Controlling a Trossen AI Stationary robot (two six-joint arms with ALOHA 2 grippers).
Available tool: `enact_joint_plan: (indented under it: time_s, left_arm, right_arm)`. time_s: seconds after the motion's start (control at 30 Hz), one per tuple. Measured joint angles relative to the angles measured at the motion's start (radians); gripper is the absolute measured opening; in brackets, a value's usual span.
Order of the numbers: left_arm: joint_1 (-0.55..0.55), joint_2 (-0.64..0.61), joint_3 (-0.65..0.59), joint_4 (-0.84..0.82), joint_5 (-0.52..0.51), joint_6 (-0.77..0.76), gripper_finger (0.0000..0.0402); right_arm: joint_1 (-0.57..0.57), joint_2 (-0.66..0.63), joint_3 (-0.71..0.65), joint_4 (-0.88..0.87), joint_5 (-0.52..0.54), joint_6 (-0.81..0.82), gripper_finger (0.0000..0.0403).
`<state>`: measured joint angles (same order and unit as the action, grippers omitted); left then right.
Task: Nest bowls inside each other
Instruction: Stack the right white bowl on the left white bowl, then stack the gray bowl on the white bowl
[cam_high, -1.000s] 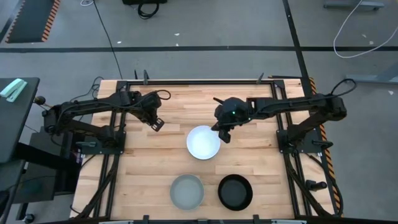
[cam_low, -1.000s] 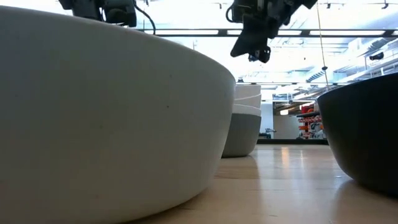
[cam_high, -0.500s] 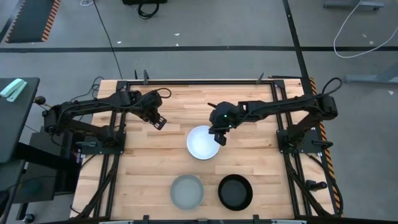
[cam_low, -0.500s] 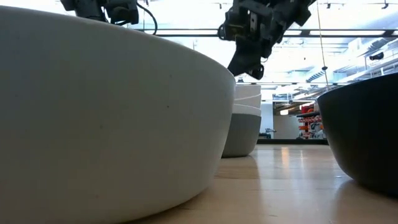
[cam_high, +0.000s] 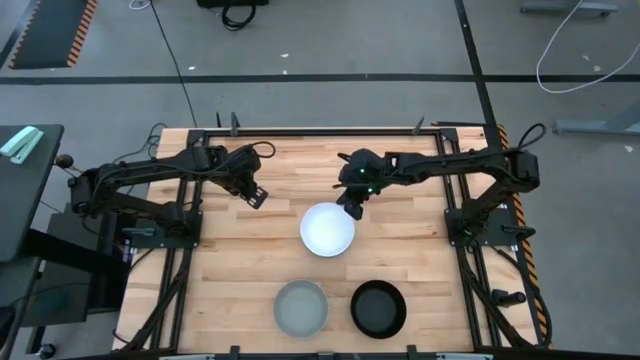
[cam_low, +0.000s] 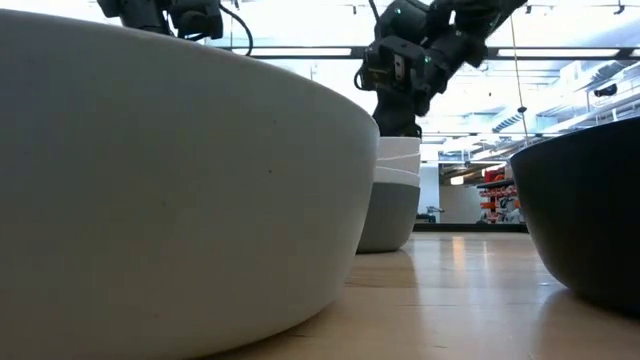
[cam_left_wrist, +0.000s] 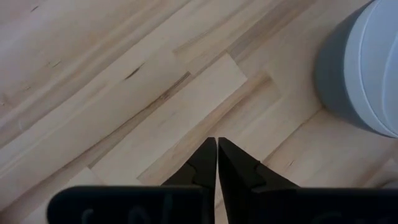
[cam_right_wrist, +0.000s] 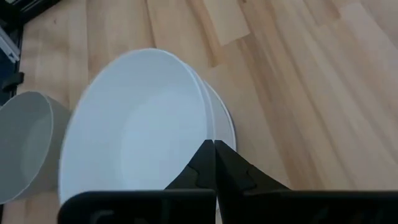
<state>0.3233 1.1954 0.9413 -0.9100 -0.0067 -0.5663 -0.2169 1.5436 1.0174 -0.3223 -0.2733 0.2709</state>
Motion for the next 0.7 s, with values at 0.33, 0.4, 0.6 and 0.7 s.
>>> enact_joint_plan:
  time_s: [0.33, 0.4, 0.6, 0.7]
  left_arm:
    - [0.000, 0.000, 0.000, 0.001, -0.014, 0.010, 0.0009]
    - [0.000, 0.000, 0.000, 0.001, -0.023, 0.010, 0.0008]
    - [0.000, 0.000, 0.000, 0.019, -0.026, -0.007, 0.0025]
    - [-0.014, 0.000, 0.000, 0.037, -0.016, -0.051, 0.0031]
  right_arm:
    - [0.000, 0.001, -0.115, 0.126, -0.020, 0.074, 0.0000]
    - [0.001, 0.001, -0.095, 0.128, -0.018, 0.070, 0.0000]
    - [0.019, 0.000, -0.011, 0.105, -0.016, 0.067, 0.0000]
    - [0.053, -0.002, 0.030, 0.013, -0.017, 0.061, 0.0000]
